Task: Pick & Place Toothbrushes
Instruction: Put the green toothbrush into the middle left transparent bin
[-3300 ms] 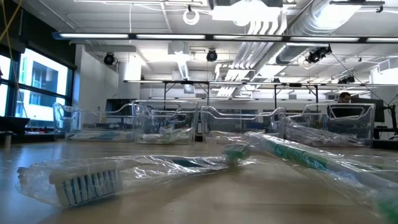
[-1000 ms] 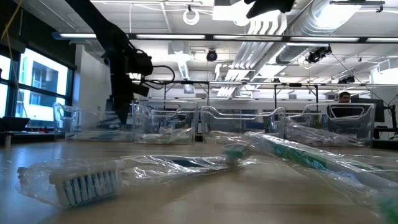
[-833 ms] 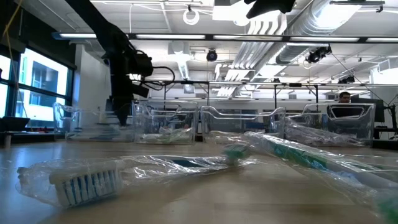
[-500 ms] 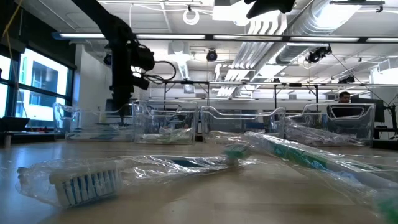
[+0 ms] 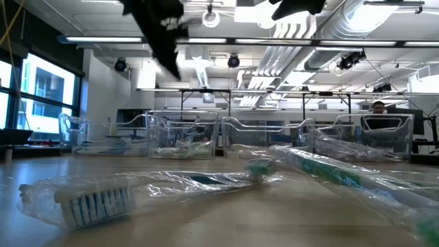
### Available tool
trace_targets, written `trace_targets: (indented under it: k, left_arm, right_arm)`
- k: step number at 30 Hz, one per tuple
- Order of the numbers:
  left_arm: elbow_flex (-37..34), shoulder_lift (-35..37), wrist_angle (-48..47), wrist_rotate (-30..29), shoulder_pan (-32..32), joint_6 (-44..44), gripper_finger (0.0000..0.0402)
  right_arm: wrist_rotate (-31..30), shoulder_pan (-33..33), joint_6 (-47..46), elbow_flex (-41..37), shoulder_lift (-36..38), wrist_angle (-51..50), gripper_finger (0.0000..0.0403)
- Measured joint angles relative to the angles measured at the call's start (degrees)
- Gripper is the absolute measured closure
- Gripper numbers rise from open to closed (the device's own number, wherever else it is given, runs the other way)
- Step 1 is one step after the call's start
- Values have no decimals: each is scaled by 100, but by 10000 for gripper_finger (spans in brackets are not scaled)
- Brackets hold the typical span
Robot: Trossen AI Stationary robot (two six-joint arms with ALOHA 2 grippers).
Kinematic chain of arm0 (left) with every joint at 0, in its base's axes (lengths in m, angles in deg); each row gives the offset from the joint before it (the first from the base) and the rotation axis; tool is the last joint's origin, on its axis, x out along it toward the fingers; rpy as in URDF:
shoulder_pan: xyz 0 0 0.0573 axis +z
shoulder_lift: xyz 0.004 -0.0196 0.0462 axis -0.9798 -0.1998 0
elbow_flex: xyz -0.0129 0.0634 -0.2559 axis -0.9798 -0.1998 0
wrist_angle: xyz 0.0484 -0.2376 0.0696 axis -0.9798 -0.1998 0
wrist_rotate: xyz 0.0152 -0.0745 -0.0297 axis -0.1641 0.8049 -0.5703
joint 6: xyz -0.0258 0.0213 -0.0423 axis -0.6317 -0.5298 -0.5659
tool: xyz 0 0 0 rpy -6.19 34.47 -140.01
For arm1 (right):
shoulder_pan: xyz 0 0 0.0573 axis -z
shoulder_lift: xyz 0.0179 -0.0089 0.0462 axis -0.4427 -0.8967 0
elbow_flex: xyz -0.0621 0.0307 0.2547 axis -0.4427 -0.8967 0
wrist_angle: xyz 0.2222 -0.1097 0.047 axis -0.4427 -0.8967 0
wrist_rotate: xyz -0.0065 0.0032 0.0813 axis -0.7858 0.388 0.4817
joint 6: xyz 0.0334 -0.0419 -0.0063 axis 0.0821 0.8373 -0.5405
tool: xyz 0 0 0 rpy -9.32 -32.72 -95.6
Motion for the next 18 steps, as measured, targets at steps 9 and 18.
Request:
trace_targets:
  k: [9,18]
  left_arm:
    - [0,741,1340,19,-1877,381,245]
    - [0,917,2250,16,-3360,883,245]
  right_arm:
    - [-1,0,-9,0,0,0,177]
    - [1,0,-49,0,0,31,177]
